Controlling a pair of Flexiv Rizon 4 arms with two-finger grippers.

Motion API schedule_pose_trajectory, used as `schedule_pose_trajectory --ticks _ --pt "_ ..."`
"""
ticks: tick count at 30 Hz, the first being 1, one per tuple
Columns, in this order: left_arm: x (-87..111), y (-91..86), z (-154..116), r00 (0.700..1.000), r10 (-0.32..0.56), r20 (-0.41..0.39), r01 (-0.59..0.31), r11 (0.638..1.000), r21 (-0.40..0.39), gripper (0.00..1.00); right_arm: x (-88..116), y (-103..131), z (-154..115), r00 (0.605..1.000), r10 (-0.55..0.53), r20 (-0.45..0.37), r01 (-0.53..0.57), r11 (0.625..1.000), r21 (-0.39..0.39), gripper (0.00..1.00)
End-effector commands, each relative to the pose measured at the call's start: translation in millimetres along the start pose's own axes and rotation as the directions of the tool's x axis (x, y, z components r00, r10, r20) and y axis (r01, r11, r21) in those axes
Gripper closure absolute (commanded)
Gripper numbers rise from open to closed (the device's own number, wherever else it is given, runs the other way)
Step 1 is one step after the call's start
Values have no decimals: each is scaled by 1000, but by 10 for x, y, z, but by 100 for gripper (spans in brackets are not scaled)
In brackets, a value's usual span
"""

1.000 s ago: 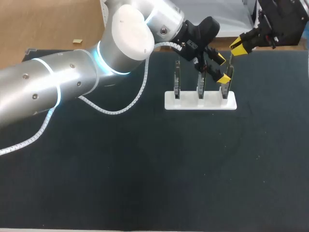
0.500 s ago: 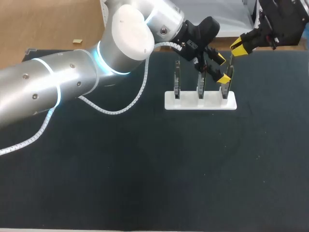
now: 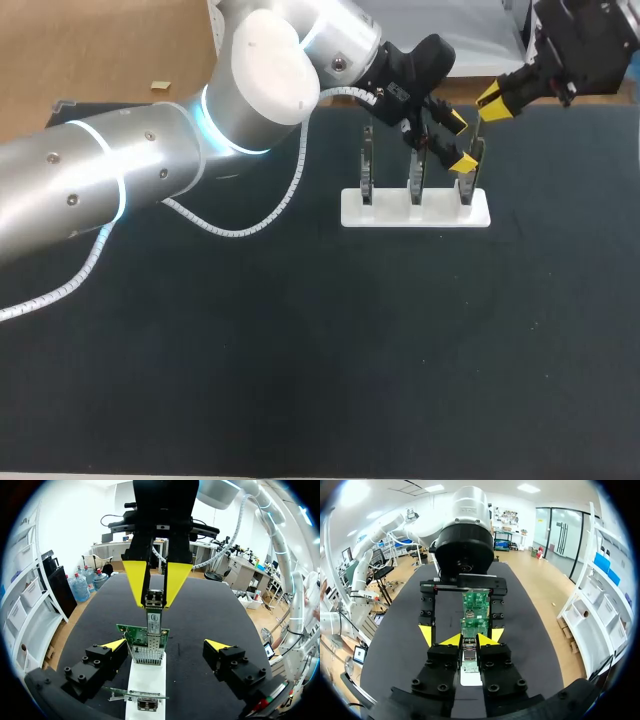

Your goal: Pick up the optical module with the left hand, and insert it into the network port with the right hand.

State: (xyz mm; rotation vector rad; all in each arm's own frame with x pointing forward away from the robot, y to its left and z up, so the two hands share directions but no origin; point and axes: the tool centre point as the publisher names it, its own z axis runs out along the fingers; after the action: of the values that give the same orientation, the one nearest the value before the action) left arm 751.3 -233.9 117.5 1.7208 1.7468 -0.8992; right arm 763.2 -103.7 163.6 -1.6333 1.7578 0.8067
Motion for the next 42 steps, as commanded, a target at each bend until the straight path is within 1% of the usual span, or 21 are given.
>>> schedule_pose_trajectory --ticks 1,8,9,10,17,25,31,36,37,38,39,40,42 --pt "-16 26 7 1000 -2 -6 2 1000 5 0 9 3 18 1000 2 -2 -2 1000 2 100" --pt "-16 26 7 1000 -2 -6 2 1000 5 0 25 -9 25 1000 12 -6 -12 1000 6 100" --pt "-16 26 7 1000 -2 -6 2 1000 5 0 25 -9 25 1000 14 -6 -14 1000 4 91" --pt "-16 26 7 1000 -2 -6 2 1000 5 0 25 -10 26 1000 15 -6 -15 1000 1 0" --pt "-16 26 7 1000 -2 -6 2 1000 5 0 29 -13 15 1000 25 0 -25 1000 -7 0" --pt "-16 26 7 1000 -2 -6 2 1000 5 0 -28 -62 -122 996 64 67 -62 998 -29 0" --pt "-16 26 7 1000 -2 -6 2 1000 5 0 -65 -124 -231 996 54 75 -52 998 -29 0" --pt "-16 26 7 1000 -2 -6 2 1000 5 0 -123 -164 -276 996 38 81 -38 999 -1 0" --pt "-16 26 7 1000 -2 -6 2 1000 5 0 -135 -165 -282 996 36 85 -36 999 0 7" --pt "-16 26 7 1000 -2 -6 2 1000 5 0 -141 -167 -282 996 33 87 -34 999 4 58" --pt "-16 26 7 1000 -2 -6 2 1000 5 0 -145 -170 -279 996 31 87 -32 999 10 89" --pt "-16 26 7 1000 -2 -6 2 1000 5 0 -147 -171 -274 996 30 87 -31 999 10 100" --pt "-16 26 7 1000 -2 -6 2 1000 5 0 -157 -166 -257 996 28 88 -29 999 12 100"
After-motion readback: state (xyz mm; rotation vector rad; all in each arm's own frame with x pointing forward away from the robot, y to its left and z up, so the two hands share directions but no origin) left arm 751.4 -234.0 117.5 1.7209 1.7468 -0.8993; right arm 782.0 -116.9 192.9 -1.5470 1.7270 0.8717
